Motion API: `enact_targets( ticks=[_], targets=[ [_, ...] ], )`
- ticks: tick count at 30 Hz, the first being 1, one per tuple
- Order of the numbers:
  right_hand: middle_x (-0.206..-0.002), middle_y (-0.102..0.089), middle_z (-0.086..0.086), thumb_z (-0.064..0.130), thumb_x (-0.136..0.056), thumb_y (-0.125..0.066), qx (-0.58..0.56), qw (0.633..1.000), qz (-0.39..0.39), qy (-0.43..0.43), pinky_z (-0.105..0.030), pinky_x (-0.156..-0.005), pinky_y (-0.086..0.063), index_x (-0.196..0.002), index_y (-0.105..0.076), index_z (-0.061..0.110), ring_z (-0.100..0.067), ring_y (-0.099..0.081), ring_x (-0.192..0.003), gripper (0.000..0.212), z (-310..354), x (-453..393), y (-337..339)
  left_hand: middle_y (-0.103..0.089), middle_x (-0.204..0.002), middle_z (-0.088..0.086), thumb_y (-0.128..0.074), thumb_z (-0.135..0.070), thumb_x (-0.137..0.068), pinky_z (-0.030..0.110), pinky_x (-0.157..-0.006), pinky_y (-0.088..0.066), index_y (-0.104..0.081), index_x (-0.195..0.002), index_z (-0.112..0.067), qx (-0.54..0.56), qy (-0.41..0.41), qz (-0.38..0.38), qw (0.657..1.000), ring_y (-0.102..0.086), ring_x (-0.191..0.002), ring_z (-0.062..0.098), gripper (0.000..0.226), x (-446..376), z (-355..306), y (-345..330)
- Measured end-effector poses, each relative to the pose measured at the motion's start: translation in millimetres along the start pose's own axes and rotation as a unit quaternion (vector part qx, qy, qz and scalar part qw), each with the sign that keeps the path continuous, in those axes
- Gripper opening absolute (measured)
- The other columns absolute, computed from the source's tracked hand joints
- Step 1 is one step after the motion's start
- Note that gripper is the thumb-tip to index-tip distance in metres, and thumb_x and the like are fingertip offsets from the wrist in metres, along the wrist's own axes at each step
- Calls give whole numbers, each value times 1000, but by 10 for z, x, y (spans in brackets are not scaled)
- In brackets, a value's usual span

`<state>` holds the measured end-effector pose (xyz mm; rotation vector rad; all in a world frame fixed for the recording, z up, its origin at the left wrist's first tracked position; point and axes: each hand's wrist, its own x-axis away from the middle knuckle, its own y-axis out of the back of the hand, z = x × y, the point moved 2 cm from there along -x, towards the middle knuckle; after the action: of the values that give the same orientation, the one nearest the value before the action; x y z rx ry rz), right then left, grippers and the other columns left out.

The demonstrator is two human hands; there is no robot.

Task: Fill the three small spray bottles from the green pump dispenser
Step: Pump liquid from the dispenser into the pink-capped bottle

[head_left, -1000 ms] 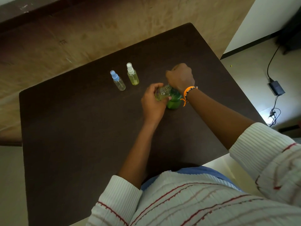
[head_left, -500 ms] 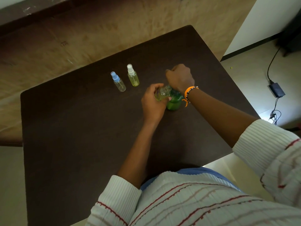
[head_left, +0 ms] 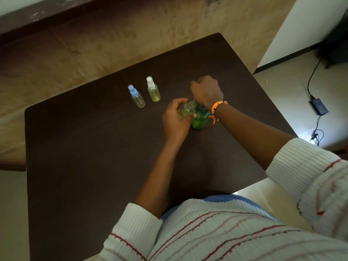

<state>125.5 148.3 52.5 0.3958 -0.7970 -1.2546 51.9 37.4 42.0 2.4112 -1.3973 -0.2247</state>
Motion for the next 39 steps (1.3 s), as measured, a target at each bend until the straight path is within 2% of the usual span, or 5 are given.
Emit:
enact_targets(
  ticks=[10, 17, 24, 33, 39],
  targets=[
    [-123, -64, -18, 56, -85, -48, -65, 993, 87, -33, -43, -98, -48, -118, -66, 4, -35, -60, -111, 64, 25, -17, 28, -63, -103, -7, -78, -4, -67, 5, -77, -43, -61, -107, -13, 11, -3, -6, 1000, -59, -95, 4, 45, 18, -9, 40],
    [-112, -66, -12, 42, -91, -47, -20, 1000, -13, -19, -34, -80, -43, -90, -60, 14, -34, -62, -101, 31, -37, -24, 11, -63, -105, -4, -77, -4, -67, 9, -79, -45, -61, -108, -13, -5, -1, 1, 1000, -59, -96, 7, 45, 21, 12, 16],
    [-123, -64, -15, 56, -84, -48, -24, 994, 106, -32, -40, -96, -48, -118, -67, 7, -33, -61, -111, 63, 25, -39, 33, -63, -104, -5, -78, -5, -67, 9, -78, -45, -61, -106, -14, 14, 9, -2, 1000, -58, -92, 3, 44, -2, -30, 49],
    [-99, -67, -10, 36, -91, -48, -2, 1000, -9, -9, -31, -73, -42, -93, -70, 9, -33, -63, -91, 35, -37, -31, 7, -65, -108, -1, -77, -5, -66, 18, -83, -47, -62, -108, -14, 2, 11, -3, 1000, -60, -99, 9, 46, 13, 5, 20],
    [-118, -65, -15, 49, -88, -48, 1, 997, 70, -20, -38, -91, -49, -111, -69, 6, -34, -61, -106, 52, -14, -51, 30, -64, -109, -1, -78, -6, -67, 20, -85, -48, -61, -108, -15, 7, 7, -3, 1000, -60, -101, 11, 46, 21, -6, 41]
  ],
)
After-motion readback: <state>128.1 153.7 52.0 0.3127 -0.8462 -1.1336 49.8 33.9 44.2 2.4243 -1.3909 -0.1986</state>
